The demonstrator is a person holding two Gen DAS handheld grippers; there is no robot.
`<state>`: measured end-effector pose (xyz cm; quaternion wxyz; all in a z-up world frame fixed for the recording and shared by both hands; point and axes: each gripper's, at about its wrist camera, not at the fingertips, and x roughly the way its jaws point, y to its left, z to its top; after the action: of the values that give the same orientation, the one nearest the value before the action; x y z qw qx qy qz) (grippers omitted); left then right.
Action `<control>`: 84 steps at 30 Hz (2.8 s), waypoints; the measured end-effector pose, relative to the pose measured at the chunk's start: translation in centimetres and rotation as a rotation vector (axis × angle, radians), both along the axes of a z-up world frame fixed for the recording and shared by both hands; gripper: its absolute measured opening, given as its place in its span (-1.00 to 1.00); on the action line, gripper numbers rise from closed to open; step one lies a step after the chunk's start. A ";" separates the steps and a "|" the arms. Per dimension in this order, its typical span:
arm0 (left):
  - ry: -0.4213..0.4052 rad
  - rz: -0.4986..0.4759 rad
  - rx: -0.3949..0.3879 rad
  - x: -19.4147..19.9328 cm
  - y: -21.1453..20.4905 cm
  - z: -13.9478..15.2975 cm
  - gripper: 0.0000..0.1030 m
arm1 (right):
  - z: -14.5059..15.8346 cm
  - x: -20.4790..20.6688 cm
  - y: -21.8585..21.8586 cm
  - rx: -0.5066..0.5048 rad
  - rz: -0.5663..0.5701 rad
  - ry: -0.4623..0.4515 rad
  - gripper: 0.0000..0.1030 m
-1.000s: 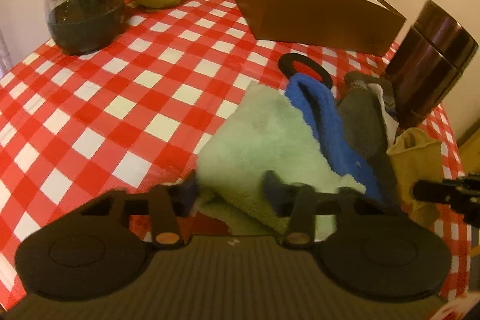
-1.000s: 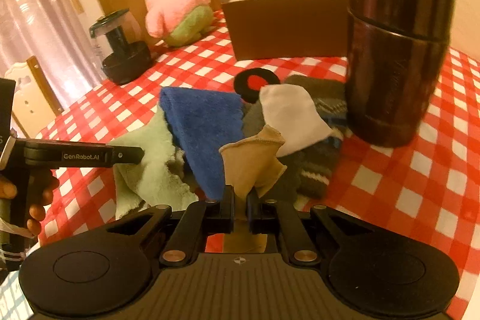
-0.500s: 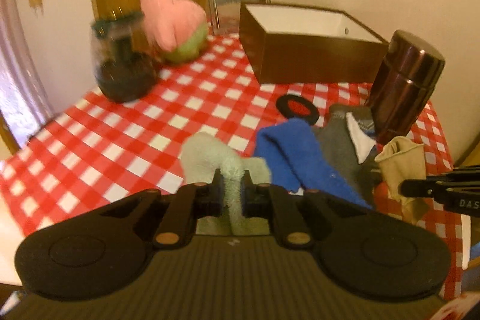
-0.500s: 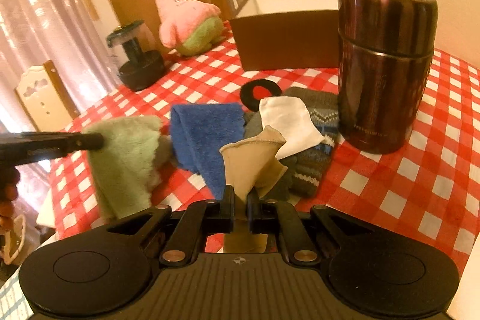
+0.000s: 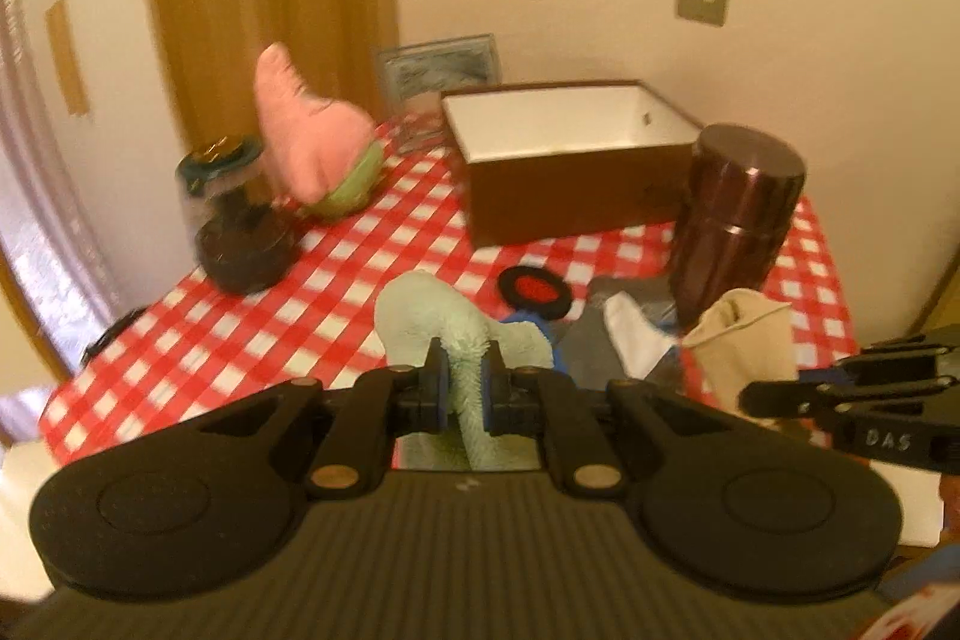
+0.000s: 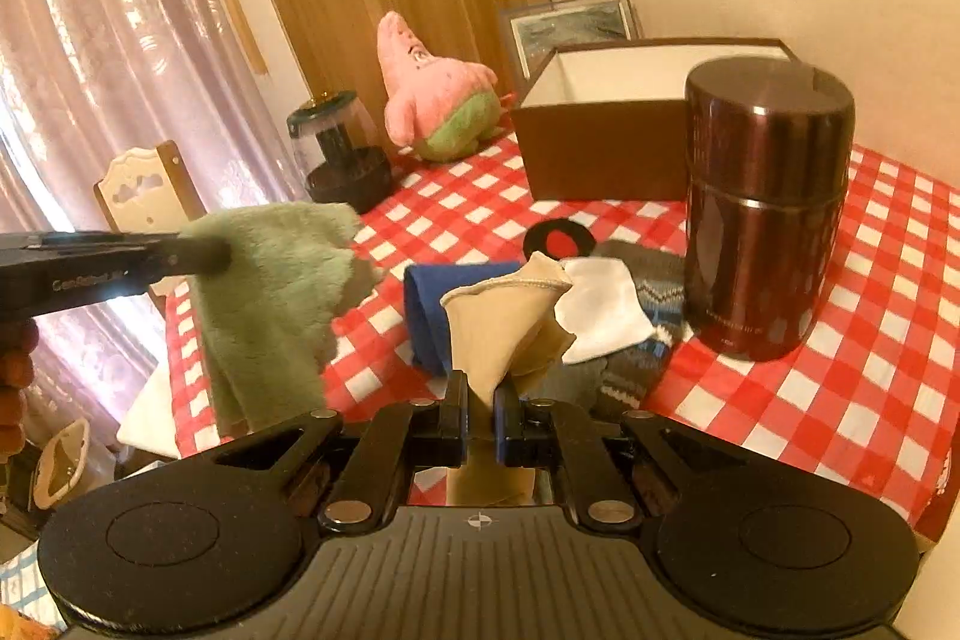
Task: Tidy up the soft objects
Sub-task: 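Carry the green towel and beige sock over the brown box, then open both grippers to release the towel and sock into the box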
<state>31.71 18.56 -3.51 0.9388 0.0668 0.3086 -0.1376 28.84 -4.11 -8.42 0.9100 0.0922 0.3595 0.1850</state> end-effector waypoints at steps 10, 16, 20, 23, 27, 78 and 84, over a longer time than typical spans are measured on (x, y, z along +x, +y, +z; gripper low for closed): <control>-0.057 -0.243 -0.011 8.3 -1.1 2.5 -0.82 | 2.0 5.1 1.9 0.009 -0.145 0.006 -0.85; -0.099 -0.346 0.006 14.6 -1.7 4.4 -0.82 | 3.6 10.3 3.0 -0.004 -0.244 -0.014 -0.85; -0.126 -0.383 0.003 18.7 -2.3 5.5 -0.82 | 5.4 13.7 3.4 -0.027 -0.285 -0.040 -0.85; -0.139 -0.400 0.004 22.0 -2.6 5.8 -0.82 | 6.6 16.6 3.2 -0.032 -0.310 -0.066 -0.85; -0.145 -0.412 0.006 26.1 -3.3 5.5 -0.82 | 7.4 20.3 2.7 -0.021 -0.349 -0.073 -0.85; 0.100 -0.375 0.054 48.1 -8.2 -3.5 -0.04 | 0.6 38.3 -4.5 0.041 -0.637 0.014 0.02; 0.125 -0.376 0.028 46.0 -6.7 -2.9 -0.01 | 1.8 36.4 -3.2 0.004 -0.615 0.005 0.03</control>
<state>77.72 11.85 -6.40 0.8747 0.1275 0.3502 -0.3099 65.26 -7.29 -6.61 0.9223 0.1987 0.3164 -0.0988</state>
